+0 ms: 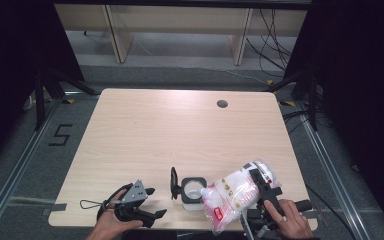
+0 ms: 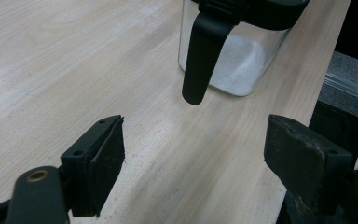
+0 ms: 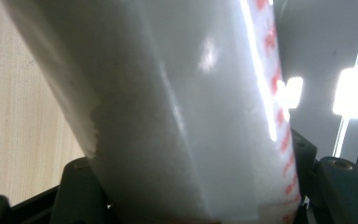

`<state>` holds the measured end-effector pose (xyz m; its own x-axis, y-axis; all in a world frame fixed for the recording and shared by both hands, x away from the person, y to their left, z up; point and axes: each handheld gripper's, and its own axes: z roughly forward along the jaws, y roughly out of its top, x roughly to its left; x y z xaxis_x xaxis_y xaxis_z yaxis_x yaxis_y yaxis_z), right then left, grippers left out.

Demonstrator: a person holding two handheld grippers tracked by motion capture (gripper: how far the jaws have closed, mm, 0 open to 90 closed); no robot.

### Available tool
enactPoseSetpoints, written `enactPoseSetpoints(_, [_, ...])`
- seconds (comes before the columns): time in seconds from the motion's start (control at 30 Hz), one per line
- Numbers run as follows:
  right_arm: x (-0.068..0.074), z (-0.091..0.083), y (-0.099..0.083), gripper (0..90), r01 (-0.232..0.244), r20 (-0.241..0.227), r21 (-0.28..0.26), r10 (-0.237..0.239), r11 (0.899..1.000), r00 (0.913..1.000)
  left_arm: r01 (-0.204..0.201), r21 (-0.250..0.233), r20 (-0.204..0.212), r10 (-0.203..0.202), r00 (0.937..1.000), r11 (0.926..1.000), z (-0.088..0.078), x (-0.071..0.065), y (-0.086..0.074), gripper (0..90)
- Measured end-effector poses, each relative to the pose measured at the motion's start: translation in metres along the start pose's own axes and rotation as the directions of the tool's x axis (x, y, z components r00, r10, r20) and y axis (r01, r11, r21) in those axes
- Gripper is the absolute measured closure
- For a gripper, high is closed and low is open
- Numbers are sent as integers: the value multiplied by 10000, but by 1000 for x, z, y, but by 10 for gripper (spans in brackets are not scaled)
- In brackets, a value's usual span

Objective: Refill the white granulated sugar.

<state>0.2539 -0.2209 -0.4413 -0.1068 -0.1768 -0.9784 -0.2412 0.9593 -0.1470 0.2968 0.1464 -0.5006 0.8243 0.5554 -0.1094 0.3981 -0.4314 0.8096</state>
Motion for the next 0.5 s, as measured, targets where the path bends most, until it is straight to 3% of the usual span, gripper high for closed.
enactPoseSetpoints(0.13, [0,0,0,382,-23,10,-9,23,10000,10000,5,6,-12,-5,10000,10000,0,0,0,198])
enactPoseSetpoints(0.17, [3,-1,0,383,-446,-14,112,447,9989,9990,-10,5,-1,10,10000,10000,0,0,0,198])
enactPoseSetpoints(0.5, [2,-2,1,382,-326,-164,308,331,9990,9993,-17,23,3,17,10000,10000,0,0,0,198])
